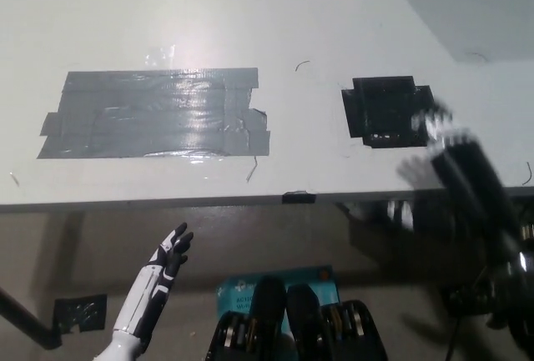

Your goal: A tripod is kept on the middle of the desk infront of the robot and the robot grabs one of its legs to pick it up and hands it to a person

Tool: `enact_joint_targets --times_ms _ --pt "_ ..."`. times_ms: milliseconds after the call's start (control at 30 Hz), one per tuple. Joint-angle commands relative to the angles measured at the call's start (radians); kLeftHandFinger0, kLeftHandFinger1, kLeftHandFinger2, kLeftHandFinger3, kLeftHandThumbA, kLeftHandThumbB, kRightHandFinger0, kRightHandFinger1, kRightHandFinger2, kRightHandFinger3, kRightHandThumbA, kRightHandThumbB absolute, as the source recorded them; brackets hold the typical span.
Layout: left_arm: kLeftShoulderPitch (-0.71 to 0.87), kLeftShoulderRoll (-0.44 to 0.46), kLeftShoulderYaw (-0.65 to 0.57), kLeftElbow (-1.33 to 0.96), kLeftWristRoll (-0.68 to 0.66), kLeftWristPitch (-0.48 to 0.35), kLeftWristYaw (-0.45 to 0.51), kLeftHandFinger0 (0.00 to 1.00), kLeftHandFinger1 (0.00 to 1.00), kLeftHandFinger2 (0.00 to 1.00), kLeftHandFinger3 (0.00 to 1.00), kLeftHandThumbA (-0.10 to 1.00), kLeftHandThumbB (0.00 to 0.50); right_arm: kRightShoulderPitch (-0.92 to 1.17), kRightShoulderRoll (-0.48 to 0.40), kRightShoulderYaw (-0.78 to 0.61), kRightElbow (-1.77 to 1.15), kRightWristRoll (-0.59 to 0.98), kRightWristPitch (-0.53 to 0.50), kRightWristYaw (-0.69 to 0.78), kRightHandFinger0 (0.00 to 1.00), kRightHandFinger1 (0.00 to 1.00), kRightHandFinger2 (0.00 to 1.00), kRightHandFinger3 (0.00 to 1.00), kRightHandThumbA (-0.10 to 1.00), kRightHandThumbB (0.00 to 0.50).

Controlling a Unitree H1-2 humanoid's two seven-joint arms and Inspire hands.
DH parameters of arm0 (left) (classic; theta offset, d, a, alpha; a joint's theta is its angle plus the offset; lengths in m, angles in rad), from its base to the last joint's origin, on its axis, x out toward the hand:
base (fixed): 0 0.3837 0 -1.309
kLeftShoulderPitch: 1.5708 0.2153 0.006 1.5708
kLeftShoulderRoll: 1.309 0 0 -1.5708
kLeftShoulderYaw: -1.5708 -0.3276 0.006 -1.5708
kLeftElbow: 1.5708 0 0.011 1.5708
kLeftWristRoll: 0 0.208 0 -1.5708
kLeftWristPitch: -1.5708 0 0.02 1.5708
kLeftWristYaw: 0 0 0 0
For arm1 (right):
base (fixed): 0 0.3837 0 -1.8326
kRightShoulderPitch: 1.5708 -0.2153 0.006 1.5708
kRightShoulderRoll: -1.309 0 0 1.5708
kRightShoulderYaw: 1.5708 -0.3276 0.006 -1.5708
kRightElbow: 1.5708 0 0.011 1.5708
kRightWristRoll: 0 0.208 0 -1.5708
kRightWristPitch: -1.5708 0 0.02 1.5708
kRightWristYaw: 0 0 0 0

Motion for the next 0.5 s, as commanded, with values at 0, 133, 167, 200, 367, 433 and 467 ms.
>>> enact_joint_targets --times_ms 0,133,167,200,367,433,467 --pt "-0.02 0.026 0.028 -0.01 0.007 -0.088 0.019 1.0 1.0 1.0 1.0 1.0 0.179 0.222 0.021 -0.13 -0.334 0.482 -0.045 0.054 1.0 1.0 1.0 1.0 1.0 0.426" --pt "-0.007 0.021 0.027 -0.004 0.003 -0.099 0.02 1.0 1.0 1.0 1.0 1.0 0.196 0.239 0.123 -0.12 -0.132 0.495 -0.042 0.093 1.0 1.0 1.0 1.0 1.0 0.348" --pt "-0.006 0.02 0.026 -0.003 0.006 -0.102 0.021 1.0 1.0 1.0 1.0 1.0 0.197 0.24 0.147 -0.117 -0.088 0.485 -0.045 0.103 1.0 1.0 1.0 1.0 1.0 0.347" --pt "-0.004 0.019 0.025 -0.001 0.009 -0.105 0.023 1.0 1.0 1.0 1.0 1.0 0.198 0.242 0.167 -0.112 -0.056 0.47 -0.042 0.105 1.0 1.0 1.0 1.0 1.0 0.347" --pt "-0.009 0.022 0.031 0.0 0.009 -0.115 0.026 1.0 1.0 1.0 1.0 1.0 0.187 0.241 0.212 -0.102 0.021 0.388 -0.011 0.14 1.0 1.0 1.0 1.0 1.0 0.327" --pt "-0.017 0.019 0.038 0.001 0.006 -0.112 0.027 1.0 1.0 1.0 1.0 1.0 0.179 0.242 0.225 -0.114 0.055 0.407 -0.026 0.176 1.0 1.0 1.0 1.0 1.0 0.288" --pt "-0.019 0.015 0.041 0.002 0.003 -0.113 0.028 1.0 1.0 1.0 1.0 1.0 0.173 0.243 0.228 -0.12 0.07 0.432 -0.032 0.197 1.0 1.0 1.0 1.0 1.0 0.28"
